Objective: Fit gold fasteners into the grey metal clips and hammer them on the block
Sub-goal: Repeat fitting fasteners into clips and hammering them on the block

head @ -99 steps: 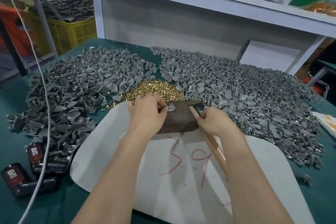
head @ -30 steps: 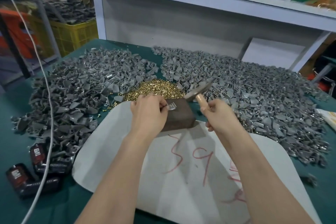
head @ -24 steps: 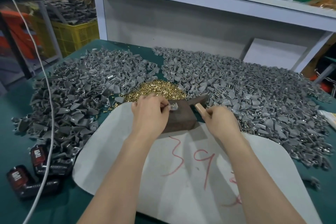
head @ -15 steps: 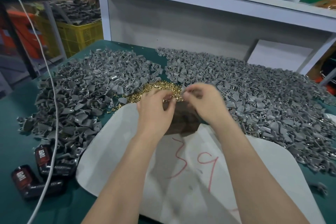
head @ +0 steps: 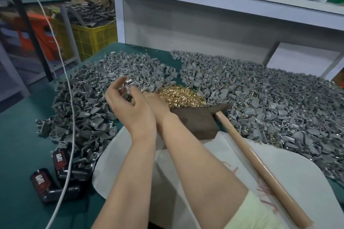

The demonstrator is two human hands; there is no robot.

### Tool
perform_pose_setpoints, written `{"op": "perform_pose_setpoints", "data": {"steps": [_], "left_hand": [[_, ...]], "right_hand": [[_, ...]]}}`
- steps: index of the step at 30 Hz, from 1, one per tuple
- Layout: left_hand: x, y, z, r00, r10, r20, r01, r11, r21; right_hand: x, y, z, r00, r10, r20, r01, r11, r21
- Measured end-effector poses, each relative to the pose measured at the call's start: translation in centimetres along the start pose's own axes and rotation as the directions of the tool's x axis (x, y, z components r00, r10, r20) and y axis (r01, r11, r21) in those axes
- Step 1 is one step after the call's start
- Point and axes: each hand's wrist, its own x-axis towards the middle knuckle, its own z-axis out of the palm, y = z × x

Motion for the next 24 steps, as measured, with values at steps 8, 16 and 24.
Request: {"op": "perform_pose_setpoints", "data": {"steps": [8,16,24], "left_hand": [[-0.1,-0.4,0.2,0.982,-0.135,0.129,0.133,0.991,0.029],[-2.0,-0.5,1.2,0.82,0.058,0.569,-0.152,0.981,0.118],[-3.0,-0.6,1.2,0.62,0.106,0.777,-0.297,0.949,0.108]], "right_hand": [[-0.7,1.9,-2.0,0.956,0.237,-0.175,-0.108,0.835,0.54],[-7.5,6.2,-4.8,0.906,0.407,-0.12,-0.027,0.338,0.941],[-10.2,8.2,-5.2,0.872,0.452,-0.187,-0.072,0.497,0.865]]}}
